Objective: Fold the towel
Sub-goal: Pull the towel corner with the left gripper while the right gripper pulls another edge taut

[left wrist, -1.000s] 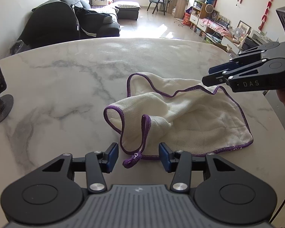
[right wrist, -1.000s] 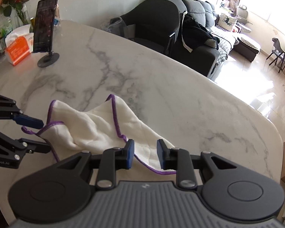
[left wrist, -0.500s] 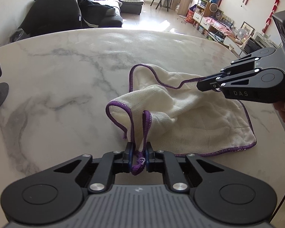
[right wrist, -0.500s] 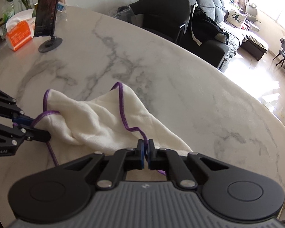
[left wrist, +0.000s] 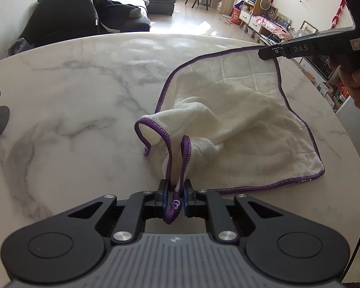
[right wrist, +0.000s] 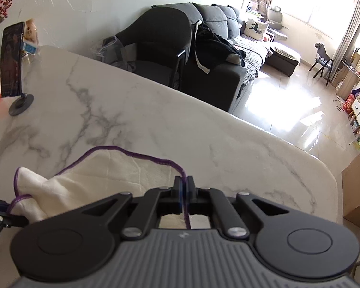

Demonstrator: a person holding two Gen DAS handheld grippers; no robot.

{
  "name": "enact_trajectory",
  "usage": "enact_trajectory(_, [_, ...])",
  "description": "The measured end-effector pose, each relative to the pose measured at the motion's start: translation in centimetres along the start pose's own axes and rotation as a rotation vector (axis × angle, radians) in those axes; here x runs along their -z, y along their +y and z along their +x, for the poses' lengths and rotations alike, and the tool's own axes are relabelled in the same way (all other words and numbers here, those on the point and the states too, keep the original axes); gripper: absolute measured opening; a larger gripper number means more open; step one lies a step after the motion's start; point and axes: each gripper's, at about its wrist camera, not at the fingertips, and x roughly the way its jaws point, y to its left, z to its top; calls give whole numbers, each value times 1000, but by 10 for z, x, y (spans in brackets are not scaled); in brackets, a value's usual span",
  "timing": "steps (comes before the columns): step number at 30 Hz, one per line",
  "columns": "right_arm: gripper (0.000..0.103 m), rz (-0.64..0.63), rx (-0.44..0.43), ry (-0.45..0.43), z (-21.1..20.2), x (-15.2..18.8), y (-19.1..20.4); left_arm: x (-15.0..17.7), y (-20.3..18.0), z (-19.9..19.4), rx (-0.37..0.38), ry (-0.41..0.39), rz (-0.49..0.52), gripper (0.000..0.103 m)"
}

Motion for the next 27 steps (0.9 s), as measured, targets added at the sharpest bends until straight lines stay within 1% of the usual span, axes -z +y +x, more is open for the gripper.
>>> enact_trajectory(8, [3,30,81,25,18,-4,-21,0,4,1,7,11,-1,12])
enact_trajectory(13, [3,34,128,64,34,-2,-30,0,4,-1,7,16,3,12])
enact_trajectory(22, [3,73,177,136,57,11,-46,-2,8,0,10,26,-1,12])
enact_trajectory(27, [3,91,195,172,69,18,-52,-5,10,2,8,33,4,14])
